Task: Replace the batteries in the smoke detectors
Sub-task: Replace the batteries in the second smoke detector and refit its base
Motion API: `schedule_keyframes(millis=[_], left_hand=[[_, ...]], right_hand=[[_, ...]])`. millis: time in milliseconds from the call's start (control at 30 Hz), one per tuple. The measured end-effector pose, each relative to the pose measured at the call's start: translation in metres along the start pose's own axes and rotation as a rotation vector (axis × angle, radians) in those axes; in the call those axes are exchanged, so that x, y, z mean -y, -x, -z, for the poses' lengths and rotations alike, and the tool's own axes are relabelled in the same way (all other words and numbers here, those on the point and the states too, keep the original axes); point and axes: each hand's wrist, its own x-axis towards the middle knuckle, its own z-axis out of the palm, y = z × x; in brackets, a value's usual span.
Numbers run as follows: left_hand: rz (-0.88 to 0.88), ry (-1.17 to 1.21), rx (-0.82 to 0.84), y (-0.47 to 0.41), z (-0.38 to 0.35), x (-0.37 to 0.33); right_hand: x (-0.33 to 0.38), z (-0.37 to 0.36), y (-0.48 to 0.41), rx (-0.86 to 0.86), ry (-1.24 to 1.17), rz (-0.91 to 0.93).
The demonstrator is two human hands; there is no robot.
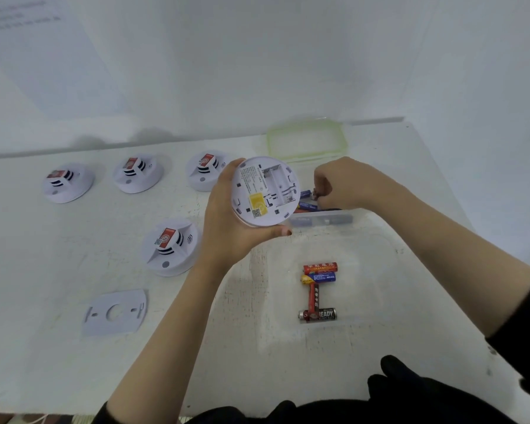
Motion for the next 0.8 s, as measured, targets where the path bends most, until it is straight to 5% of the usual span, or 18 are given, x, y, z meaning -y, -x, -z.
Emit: schedule_keyframes(millis=[233,333,600,800], left_hand=[[0.004,0.003,0.005,-0.003,-0.005,-0.002],[0.016,0.02,0.014,-0.005,-0.007,-0.005],[0.007,0.123,0.045,-0.013,-0.012,-0.006],[0.017,0.15,0.048,-0.017,-0.015,-0.007]], right_hand=[[0.005,0.008,0.024,-0.446,-0.88,0.046],[0.018,0.011,0.035,-0.515,-1.062,0.147],[0.022,0.004,0.03,-0.558,-0.572,0.311],[0.02,0.0,0.022,-0.546,-0.488,0.311]])
